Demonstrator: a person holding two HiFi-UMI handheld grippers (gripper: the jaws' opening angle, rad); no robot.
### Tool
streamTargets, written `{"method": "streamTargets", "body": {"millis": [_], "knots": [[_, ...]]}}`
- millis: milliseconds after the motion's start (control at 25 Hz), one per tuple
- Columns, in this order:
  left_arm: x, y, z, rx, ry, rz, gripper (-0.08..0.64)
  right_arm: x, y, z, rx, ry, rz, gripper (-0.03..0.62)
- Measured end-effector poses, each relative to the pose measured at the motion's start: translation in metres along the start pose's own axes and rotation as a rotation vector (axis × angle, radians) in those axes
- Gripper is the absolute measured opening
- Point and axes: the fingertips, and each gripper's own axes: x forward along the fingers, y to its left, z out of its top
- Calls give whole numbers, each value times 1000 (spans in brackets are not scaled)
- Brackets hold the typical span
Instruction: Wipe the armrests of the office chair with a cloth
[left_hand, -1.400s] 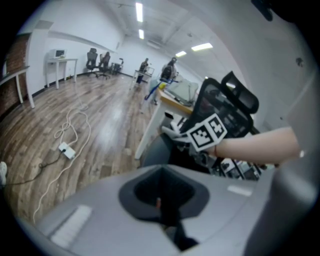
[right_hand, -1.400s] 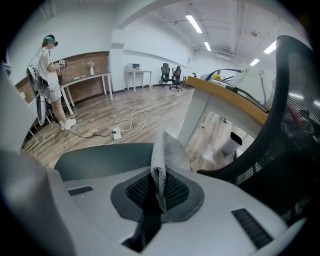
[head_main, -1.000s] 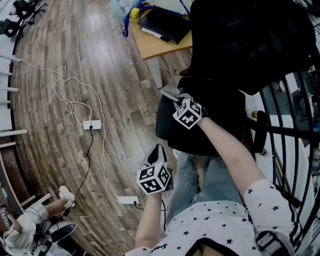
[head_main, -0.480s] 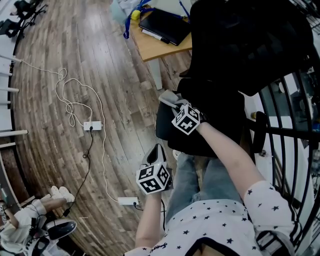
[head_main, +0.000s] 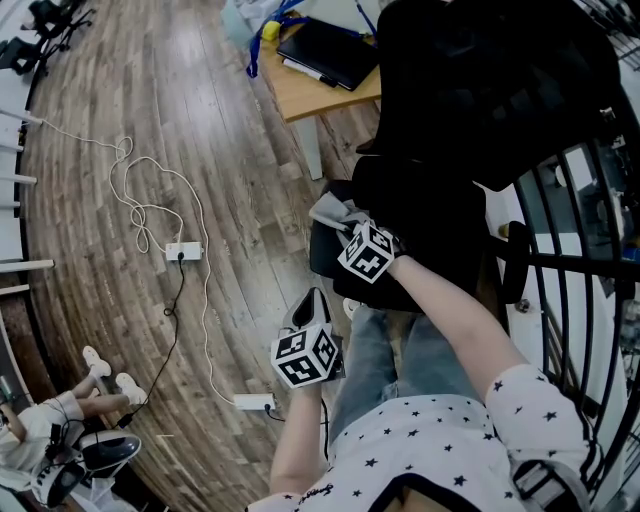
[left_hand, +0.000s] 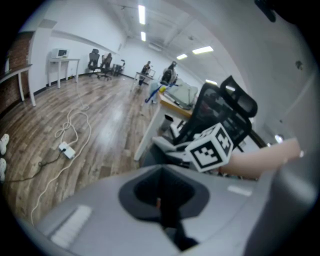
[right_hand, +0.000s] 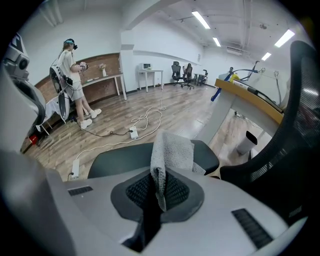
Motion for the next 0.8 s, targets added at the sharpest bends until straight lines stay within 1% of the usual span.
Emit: {"method": "streamTargets", "body": {"millis": [360, 800], "knots": [[-5, -1, -3, -3, -6, 4, 8, -4, 33, -3, -25, -4, 50, 26], [-16, 7, -14, -27, -17, 37, 8, -11, 67, -10, -43, -11, 98, 26]]}}
